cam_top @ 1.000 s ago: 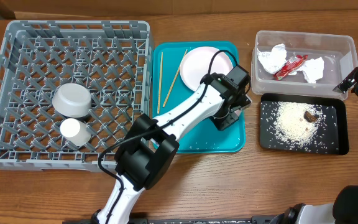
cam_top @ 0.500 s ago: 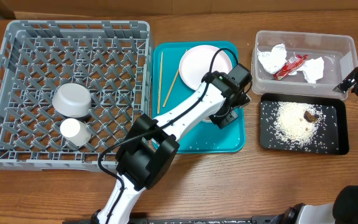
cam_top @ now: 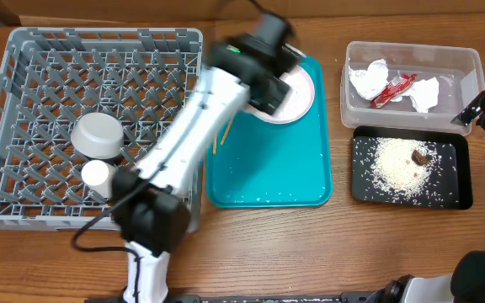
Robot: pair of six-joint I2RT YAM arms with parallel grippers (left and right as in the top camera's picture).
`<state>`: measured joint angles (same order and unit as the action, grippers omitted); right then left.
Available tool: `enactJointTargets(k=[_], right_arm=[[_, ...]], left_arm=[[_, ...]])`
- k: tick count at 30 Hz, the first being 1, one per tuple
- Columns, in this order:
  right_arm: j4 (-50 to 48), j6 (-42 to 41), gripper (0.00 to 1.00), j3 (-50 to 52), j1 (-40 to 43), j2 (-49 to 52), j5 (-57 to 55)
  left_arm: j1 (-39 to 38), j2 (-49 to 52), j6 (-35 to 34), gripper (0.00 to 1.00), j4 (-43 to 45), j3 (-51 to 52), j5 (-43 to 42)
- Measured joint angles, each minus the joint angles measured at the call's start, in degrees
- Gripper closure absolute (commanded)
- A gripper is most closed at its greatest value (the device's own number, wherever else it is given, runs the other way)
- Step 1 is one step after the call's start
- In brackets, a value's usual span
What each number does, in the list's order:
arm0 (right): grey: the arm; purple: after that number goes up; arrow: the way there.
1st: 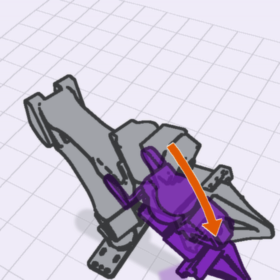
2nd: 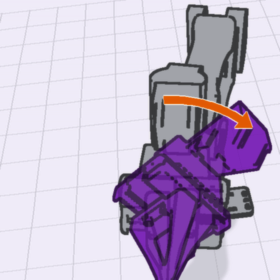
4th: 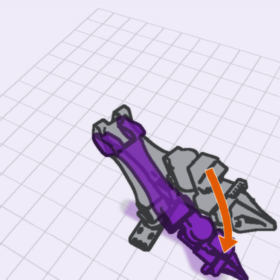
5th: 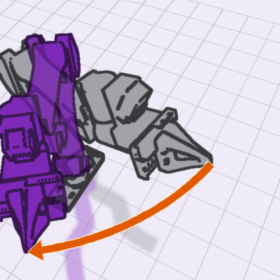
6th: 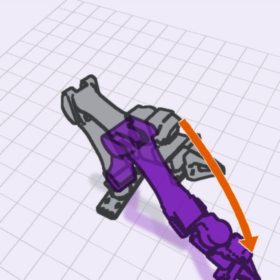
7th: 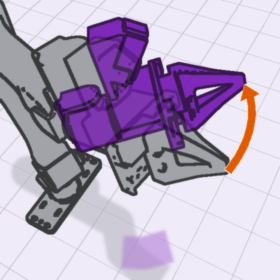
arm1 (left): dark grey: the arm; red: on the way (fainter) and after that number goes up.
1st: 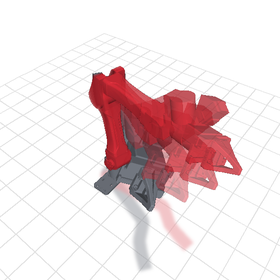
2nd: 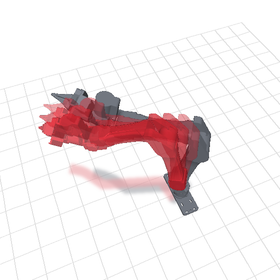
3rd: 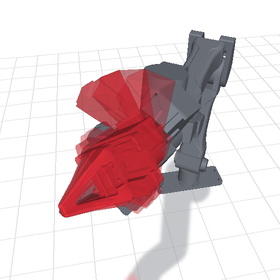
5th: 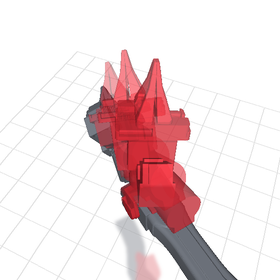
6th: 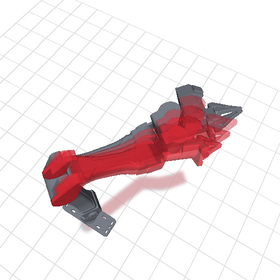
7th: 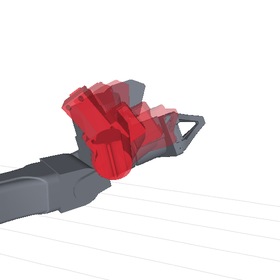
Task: Sort waste into correct bins and load items into the dishwasher
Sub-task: 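Carry the pink bowl over the rack with the left gripper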
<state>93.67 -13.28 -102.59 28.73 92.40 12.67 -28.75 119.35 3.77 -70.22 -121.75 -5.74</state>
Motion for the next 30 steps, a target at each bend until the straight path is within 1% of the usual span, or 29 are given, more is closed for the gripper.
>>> enactJointTargets(k=[2, 7, 15, 20, 24, 30], right_arm=[[0.0, 0.0, 0.0, 0.0, 0.0, 0.0, 0.0], [0.0, 0.0, 0.0, 0.0, 0.0, 0.0, 0.0], [0.0, 0.0, 0.0, 0.0, 0.0, 0.0, 0.0], [0.0, 0.0, 0.0, 0.0, 0.0, 0.0, 0.0], [0.0, 0.0, 0.0, 0.0, 0.0, 0.0, 0.0], [0.0, 0.0, 0.0, 0.0, 0.0, 0.0, 0.0]], left_arm=[[3.7, -0.7, -0.5, 0.96, -1.6, -0.3, -2.9], [13.5, -0.8, -0.7, 0.96, -5.3, -0.4, -13.7], [28.2, -0.8, 0.0, 0.96, -6.4, -0.4, -29.4], [36.2, -0.8, 1.4, 0.96, -6.3, -0.3, -36.9], [40.0, -0.8, 3.2, 0.96, -6.4, 1.0, -42.1], [43.3, -0.8, 6.4, 0.96, -5.1, 5.2, -49.4]])
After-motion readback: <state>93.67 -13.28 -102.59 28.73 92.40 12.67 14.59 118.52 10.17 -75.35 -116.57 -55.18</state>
